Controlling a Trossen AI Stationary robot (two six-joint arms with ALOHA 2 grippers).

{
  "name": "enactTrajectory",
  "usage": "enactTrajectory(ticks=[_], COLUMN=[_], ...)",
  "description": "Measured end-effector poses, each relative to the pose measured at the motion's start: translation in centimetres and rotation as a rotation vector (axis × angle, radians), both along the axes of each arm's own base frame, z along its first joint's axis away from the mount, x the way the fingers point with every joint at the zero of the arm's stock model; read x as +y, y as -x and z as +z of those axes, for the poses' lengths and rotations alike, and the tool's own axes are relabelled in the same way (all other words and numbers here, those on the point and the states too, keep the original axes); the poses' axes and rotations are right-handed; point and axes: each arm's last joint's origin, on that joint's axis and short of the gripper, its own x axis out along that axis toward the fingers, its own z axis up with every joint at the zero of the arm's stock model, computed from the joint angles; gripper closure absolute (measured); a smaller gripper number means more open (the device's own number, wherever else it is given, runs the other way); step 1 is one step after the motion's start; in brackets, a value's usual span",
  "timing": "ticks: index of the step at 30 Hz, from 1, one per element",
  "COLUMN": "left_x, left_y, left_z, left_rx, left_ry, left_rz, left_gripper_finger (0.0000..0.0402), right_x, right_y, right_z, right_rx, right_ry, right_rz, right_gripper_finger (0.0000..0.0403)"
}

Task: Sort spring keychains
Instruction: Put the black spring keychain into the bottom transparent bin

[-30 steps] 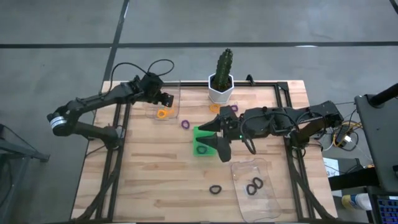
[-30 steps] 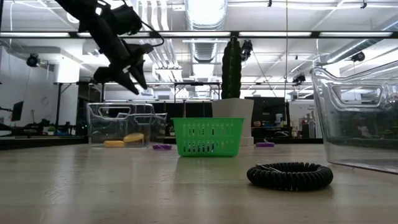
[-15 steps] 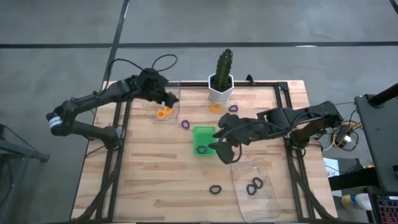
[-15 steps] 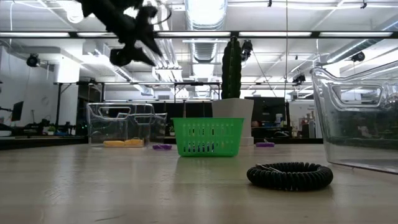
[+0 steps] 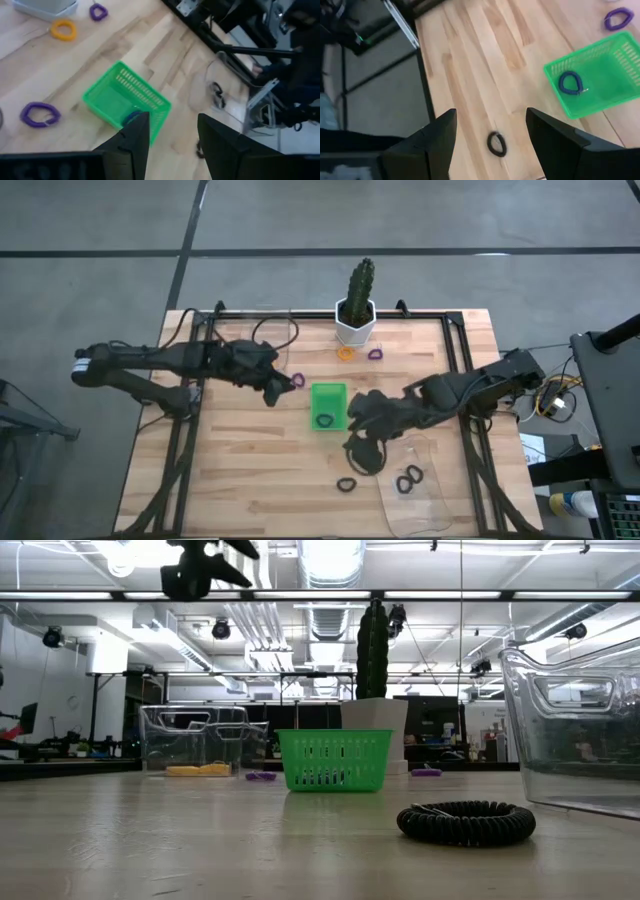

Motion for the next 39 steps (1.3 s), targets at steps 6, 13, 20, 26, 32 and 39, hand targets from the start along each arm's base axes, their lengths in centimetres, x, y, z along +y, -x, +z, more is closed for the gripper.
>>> enactTrajectory(ticks=[6,13,20,26,32,39], left_x=[-1.8,-2.4,-2.4,-2.2,-2.1,-2.1], left_y=[0.9,2.7,4.4,5.7,6.4,6.5], left_z=[0.8,2.2,4.0,4.8,5.2,5.3], left_rx=[-0.040,-0.113,-0.242,-0.296,-0.321,-0.325], left_ry=[0.115,0.175,0.190,0.175,0.175,0.177], left_rz=[-0.003,-0.006,-0.026,-0.040,-0.043,-0.047], left_gripper_finger=[0.0244,0.0244,0.0244,0.0244,0.0244,0.0244], right_x=[1.5,3.0,4.2,4.9,5.1,5.4], right_y=[-1.7,-3.4,-5.4,-6.6,-7.2,-7.7], right_z=[-3.1,-7.3,-12.0,-16.0,-18.2,-19.7], right_rx=[0.092,0.240,0.370,0.477,0.528,0.541], right_ry=[0.067,0.123,0.091,0.085,0.085,0.046], right_rz=[0.053,0.135,0.189,0.251,0.279,0.312], right_gripper_finger=[0.0170,0.0170,0.0170,0.0171,0.0181,0.0188])
